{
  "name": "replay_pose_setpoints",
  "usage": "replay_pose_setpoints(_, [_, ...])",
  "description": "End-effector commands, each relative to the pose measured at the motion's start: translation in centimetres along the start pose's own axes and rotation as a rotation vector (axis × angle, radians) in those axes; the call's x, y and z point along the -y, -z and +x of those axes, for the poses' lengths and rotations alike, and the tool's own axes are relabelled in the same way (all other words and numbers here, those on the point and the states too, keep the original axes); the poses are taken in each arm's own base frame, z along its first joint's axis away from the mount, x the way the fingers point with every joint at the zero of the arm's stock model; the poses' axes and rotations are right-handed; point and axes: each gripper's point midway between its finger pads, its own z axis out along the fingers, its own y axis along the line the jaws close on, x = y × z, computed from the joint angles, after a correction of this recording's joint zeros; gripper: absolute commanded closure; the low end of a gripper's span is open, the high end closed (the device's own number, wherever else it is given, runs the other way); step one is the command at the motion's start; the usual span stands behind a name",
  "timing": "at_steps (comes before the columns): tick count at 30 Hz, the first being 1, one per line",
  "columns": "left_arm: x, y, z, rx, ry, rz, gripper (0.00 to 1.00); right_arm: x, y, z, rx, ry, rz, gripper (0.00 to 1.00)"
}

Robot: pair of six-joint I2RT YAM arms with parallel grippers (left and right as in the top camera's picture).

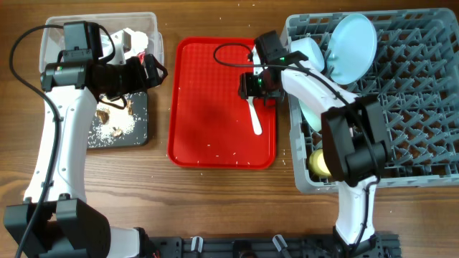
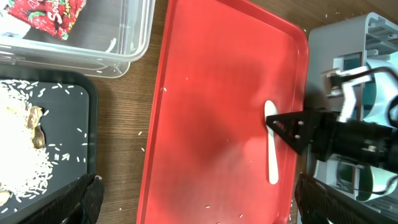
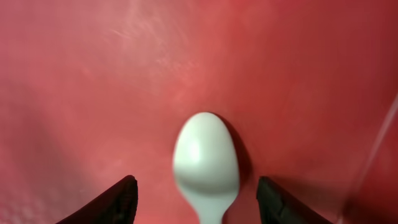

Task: Sort waste into correct bins and load items into the dishwasher rack
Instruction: 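Carry the white spoon with the right gripper and place it in the rack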

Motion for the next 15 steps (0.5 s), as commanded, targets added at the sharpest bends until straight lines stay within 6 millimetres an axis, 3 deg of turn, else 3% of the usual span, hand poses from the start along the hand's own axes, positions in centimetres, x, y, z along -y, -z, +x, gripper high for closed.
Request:
replay_pose_setpoints(1, [0.2,0.4,-0.3,0.016,-0.006,0.003,0.00,1.2,-2.1,0.9,-0.041,-0.015,0.038,0.48])
replay_pose_setpoints(7, [0.2,0.4,-0.3,0.016,-0.006,0.004,0.00,1.6,-3.0,1.8,-0.073,-0.046,0.044,0.64])
replay_pose_setpoints(10, [0.2,0.4,-0.3,0.016,-0.007,0.003,0.00,1.6,-3.0,2.0,-0.083,-0.050,0.040,0.82])
replay_pose_setpoints(13, [0.2,0.4,-0.3,0.016,-0.006,0.003,0.00,1.4,-3.0,2.1,-0.086,-0.051,0.031,0.93])
replay_pose_setpoints(15, [0.2,0.4,-0.3,0.016,-0.007,0.003,0.00,1.3,-3.0,2.1,-0.088,-0.051,0.022,0.95])
